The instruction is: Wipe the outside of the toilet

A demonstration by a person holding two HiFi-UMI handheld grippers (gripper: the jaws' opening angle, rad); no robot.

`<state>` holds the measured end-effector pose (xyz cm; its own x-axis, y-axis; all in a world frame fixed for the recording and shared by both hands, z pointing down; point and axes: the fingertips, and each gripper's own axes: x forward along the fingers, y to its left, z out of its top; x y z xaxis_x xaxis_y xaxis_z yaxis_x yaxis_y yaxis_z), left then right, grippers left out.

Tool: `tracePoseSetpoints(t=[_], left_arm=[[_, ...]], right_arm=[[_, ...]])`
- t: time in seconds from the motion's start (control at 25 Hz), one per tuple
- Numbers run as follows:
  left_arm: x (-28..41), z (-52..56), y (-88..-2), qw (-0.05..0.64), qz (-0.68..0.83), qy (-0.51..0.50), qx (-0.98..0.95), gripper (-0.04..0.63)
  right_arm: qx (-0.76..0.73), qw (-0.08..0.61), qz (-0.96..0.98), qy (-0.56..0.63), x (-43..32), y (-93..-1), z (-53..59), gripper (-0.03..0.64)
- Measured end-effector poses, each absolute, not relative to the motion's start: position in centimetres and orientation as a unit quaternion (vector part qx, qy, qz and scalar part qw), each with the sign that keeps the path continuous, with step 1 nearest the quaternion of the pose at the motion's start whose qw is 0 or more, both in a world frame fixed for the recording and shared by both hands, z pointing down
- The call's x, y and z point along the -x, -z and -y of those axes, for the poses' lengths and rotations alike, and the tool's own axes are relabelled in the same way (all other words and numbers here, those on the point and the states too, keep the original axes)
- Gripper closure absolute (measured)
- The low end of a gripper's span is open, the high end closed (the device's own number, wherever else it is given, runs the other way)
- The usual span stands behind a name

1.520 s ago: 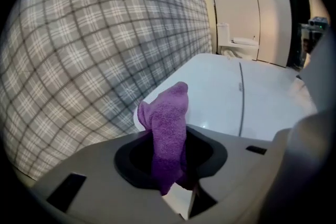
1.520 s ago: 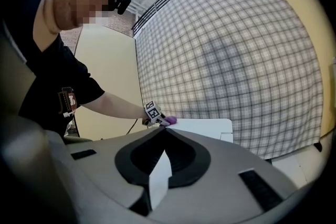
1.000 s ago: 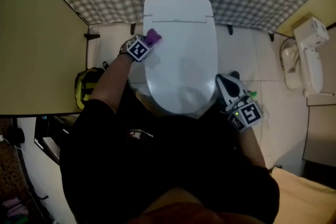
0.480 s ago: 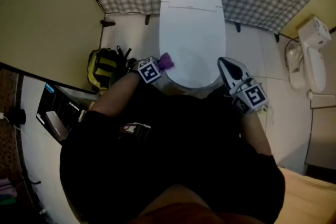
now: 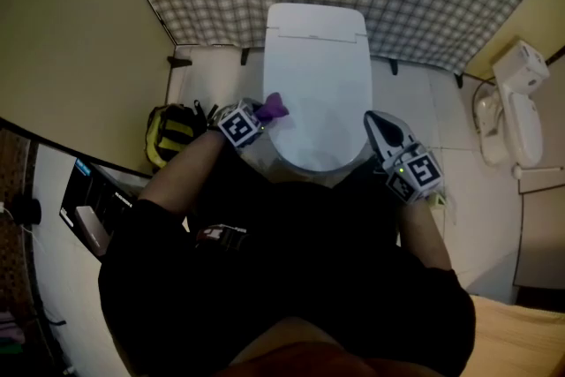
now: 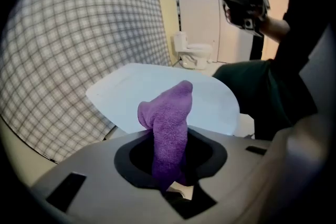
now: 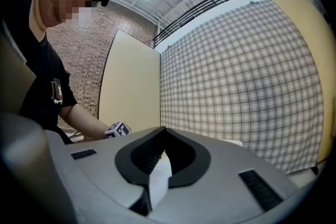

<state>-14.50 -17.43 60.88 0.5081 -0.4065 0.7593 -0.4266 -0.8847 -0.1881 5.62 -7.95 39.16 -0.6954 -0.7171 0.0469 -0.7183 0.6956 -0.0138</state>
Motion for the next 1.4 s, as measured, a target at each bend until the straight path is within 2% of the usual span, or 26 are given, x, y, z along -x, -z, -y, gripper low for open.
tracePoseSetpoints(t=[0.36, 0.68, 0.84, 1.04, 1.16, 1.28, 1.4], left_arm=[[11.1, 42.9, -54.7, -0.008, 0.34, -0.429, -0.837, 0.485], [10.6, 63.6, -61.0, 0.029, 0.394, -0.499, -0.771, 0.485], [9.7, 70.1, -61.3, 0.022, 0.434, -0.451, -0.78, 0.485], [9.6, 66.7, -62.6, 0.032, 0.393, -0.519, -0.759, 0.495], [8.9, 60.5, -63.3, 0.025, 0.335, -0.549, -0.765, 0.497], [7.4, 52.8, -63.8, -0.012, 0.276, -0.549, -0.789, 0.499], [7.1, 43.5, -65.0, -0.011, 0.236, -0.552, -0.8, 0.503]], right_arm=[[-0.417, 0.029, 0.907, -0.056, -9.2, -43.3, 15.2, 0.611], [-0.456, 0.037, 0.883, -0.102, -14.2, -46.7, 22.5, 0.611], [-0.461, 0.055, 0.877, -0.123, -16.3, -49.0, 25.3, 0.611], [-0.46, 0.05, 0.877, -0.13, -16.4, -50.2, 25.5, 0.611], [-0.457, 0.039, 0.88, -0.125, -15.1, -48.4, 23.8, 0.611], [-0.447, 0.035, 0.888, -0.1, -13.4, -46.0, 21.1, 0.612], [-0.438, 0.027, 0.896, -0.07, -11.6, -43.7, 17.2, 0.611]])
